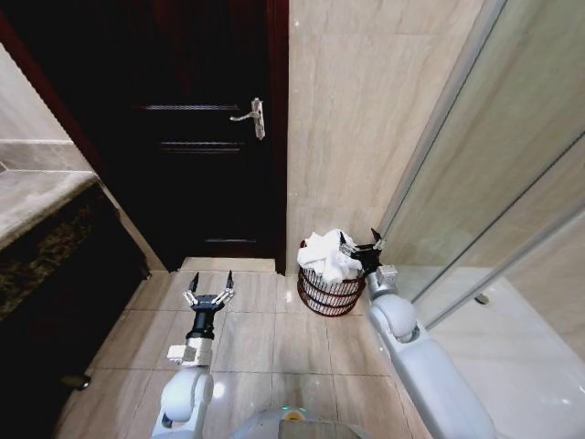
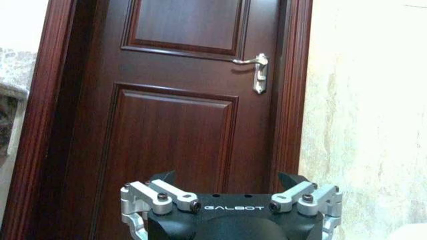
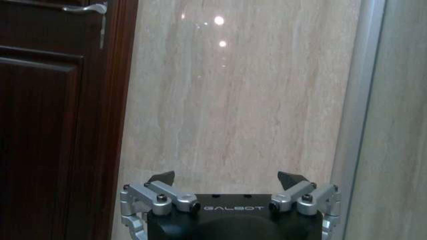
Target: Discard the used towel into the hamper.
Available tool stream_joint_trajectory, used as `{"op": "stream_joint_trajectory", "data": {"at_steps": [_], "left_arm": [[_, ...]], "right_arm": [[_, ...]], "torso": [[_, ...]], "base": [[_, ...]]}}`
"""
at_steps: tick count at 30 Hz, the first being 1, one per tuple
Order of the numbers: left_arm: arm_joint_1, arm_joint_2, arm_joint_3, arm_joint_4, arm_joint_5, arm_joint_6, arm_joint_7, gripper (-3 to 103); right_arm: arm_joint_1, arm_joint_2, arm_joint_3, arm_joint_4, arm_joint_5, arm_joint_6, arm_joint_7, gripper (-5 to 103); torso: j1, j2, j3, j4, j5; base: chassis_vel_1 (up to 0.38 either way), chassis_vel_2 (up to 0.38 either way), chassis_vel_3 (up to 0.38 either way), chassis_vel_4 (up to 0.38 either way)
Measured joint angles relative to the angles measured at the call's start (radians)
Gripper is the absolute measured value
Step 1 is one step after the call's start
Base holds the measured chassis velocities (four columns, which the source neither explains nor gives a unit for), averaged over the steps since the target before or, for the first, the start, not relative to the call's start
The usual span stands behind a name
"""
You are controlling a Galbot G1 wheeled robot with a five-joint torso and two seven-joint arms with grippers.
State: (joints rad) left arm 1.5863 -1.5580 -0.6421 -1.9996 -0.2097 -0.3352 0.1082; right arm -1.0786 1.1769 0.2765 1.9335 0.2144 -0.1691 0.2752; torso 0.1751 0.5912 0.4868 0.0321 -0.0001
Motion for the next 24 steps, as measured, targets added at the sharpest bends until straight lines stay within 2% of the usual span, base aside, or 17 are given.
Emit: {"op": "stream_joint_trajectory", "data": {"at_steps": [24], "left_arm": [[0.001,0.024,-0.001,0.021,-0.009,-0.006,0.018,100]], "right_arm": [[-0.063,0.036,0.010,0.022,-0.078,0.003,0.030,100]], "torso": [[-0.040,-0.102,-0.062,0.0000,-0.0001]], "base": [[0.000,0.000,0.000,0.000]]}}
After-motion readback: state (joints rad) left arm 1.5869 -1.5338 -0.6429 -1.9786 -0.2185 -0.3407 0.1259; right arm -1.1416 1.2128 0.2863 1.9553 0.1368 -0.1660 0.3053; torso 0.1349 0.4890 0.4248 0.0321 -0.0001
